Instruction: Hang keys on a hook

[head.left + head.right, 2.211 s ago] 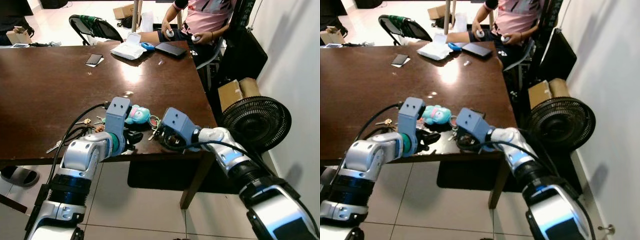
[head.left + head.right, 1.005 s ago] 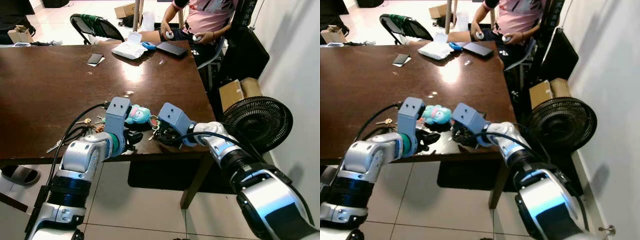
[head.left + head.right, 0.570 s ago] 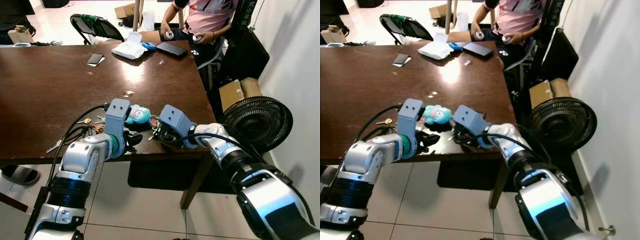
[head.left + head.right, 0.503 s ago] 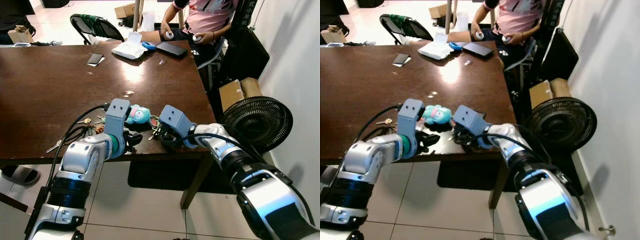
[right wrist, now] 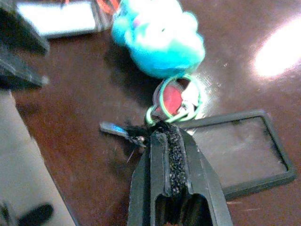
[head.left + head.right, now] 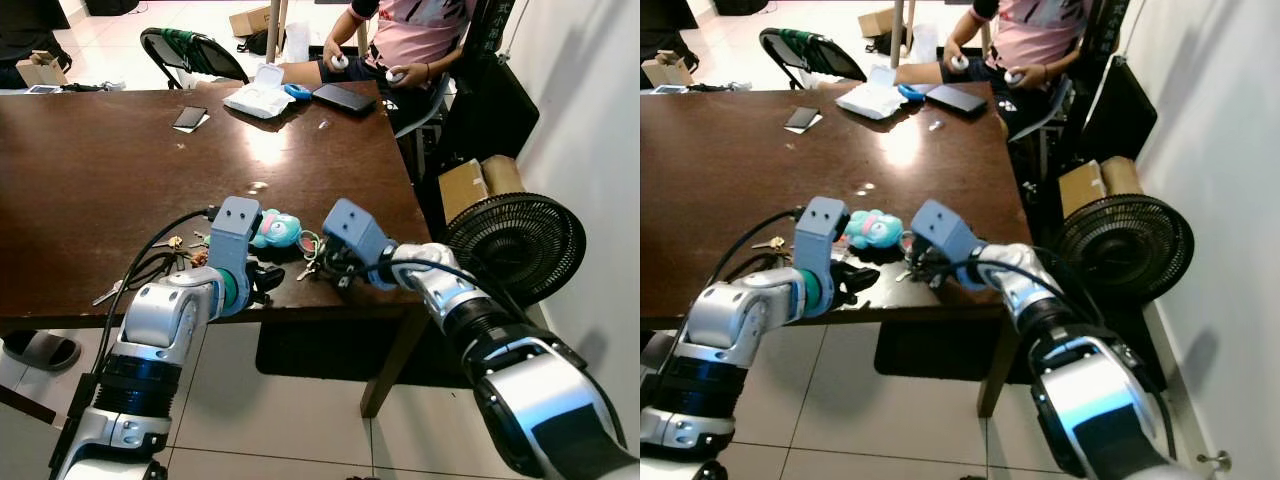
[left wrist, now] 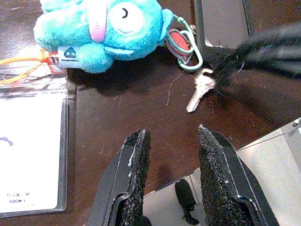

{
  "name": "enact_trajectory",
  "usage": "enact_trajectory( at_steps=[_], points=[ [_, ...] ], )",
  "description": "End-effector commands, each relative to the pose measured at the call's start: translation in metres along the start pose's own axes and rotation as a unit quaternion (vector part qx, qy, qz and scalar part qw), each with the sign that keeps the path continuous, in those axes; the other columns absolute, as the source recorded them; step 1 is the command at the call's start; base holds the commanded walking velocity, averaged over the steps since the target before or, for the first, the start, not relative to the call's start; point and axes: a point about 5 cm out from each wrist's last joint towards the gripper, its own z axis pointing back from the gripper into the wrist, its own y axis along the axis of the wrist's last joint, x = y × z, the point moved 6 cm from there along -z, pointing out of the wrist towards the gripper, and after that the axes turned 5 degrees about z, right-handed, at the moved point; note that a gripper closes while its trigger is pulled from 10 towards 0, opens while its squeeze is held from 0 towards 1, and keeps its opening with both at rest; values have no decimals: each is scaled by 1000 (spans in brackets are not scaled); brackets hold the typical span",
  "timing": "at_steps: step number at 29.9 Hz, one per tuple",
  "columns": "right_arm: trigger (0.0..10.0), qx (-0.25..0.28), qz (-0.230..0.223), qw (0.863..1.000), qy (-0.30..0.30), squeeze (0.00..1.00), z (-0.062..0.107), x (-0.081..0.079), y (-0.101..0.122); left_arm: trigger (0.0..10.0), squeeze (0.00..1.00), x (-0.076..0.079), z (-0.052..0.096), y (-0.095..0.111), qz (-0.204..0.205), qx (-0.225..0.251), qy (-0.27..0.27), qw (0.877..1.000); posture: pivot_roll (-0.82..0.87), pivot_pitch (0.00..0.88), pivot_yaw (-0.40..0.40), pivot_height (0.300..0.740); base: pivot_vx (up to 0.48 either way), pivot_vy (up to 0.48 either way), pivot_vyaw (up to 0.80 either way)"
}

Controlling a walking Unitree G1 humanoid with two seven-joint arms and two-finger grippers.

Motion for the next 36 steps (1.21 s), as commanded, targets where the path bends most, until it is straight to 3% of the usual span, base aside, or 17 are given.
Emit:
enact_trajectory(
  at_steps=[1,4,5,6,12,18,20,21,22,23,24,26,28,33,36],
  points=[
    [0,62,-41,997,-4,0,2,5,24,10000,0,-3,2,-1,3,1,4,1000,145,0,127,740,0,0,0],
    [0,93,-57,994,-8,0,5,8,35,10000,0,-4,3,1,3,5,4,1000,145,0,127,740,0,0,0],
    [3608,127,-67,989,-21,0,11,13,47,10000,0,-4,3,5,3,13,3,1000,136,0,129,740,0,0,0],
    [10000,147,-71,986,-30,0,15,16,53,10000,0,-4,4,8,3,18,3,1000,136,0,129,740,0,0,0],
    [10000,204,-99,972,-57,0,31,27,73,10000,0,-5,3,16,4,31,0,1000,127,0,132,740,0,0,0],
    [10000,231,-98,964,-89,0,38,34,82,10000,0,-6,5,23,1,50,0,999,126,0,131,740,0,0,0],
    [10000,251,-85,957,-122,0,44,41,88,10000,0,-7,7,31,-5,75,2,997,126,0,131,740,0,0,0],
    [10000,274,-73,945,-160,0,52,47,95,10000,0,-8,11,44,-15,114,9,993,122,0,131,740,0,0,0],
    [10000,274,-73,945,-160,0,52,47,95,10000,0,-8,11,44,-15,114,9,993,122,0,131,740,0,0,0],
    [10000,294,-82,933,-189,0,60,50,98,10000,0,-9,16,56,-31,152,18,988,122,0,131,740,0,0,0],
    [10000,294,-82,933,-189,0,60,50,98,10000,0,-9,16,56,-31,152,18,988,122,0,131,740,0,0,0],
    [10000,317,-110,914,-229,0,75,53,95,10000,0,-8,24,71,-78,202,34,976,99,0,130,740,0,0,0],
    [10000,325,-126,905,-243,0,84,52,91,10000,0,-7,27,75,-115,216,44,969,99,0,130,740,0,0,0],
    [10000,333,-131,899,-252,0,89,47,88,10000,0,-9,28,77,-134,223,52,964,89,0,131,740,0,0,0],
    [10000,341,-109,895,-265,0,94,36,85,10000,0,-11,32,81,-144,233,51,961,85,0,130,740,0,0,0]
  ],
)
